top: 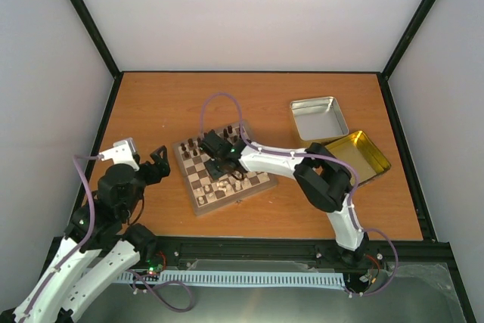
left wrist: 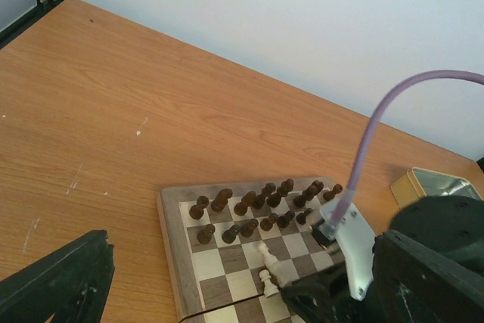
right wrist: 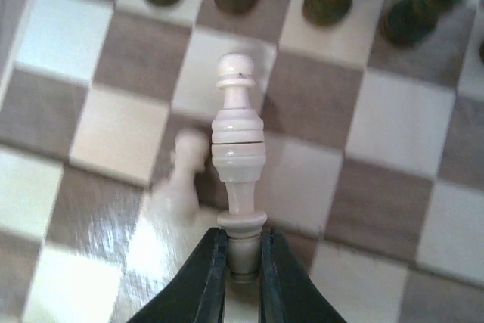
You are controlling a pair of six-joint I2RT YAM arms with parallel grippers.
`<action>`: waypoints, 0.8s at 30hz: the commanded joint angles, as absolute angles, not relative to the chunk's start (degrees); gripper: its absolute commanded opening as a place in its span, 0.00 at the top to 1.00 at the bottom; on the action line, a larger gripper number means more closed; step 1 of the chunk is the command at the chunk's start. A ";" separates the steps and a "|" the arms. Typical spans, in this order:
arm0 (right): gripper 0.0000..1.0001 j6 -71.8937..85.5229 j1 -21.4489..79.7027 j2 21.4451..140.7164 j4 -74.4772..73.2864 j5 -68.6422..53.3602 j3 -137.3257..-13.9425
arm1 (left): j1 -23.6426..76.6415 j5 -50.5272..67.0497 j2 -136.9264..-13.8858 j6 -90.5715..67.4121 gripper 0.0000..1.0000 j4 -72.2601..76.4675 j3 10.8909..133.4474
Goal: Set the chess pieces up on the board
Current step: Pick up the chess piece from the chessboard.
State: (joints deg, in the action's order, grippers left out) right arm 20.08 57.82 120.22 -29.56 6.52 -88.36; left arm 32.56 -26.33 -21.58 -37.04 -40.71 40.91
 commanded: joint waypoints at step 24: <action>0.94 9.85 56.78 77.51 8.05 -8.38 -45.82 | 32.34 12.95 -43.30 -47.84 0.16 -12.72 35.48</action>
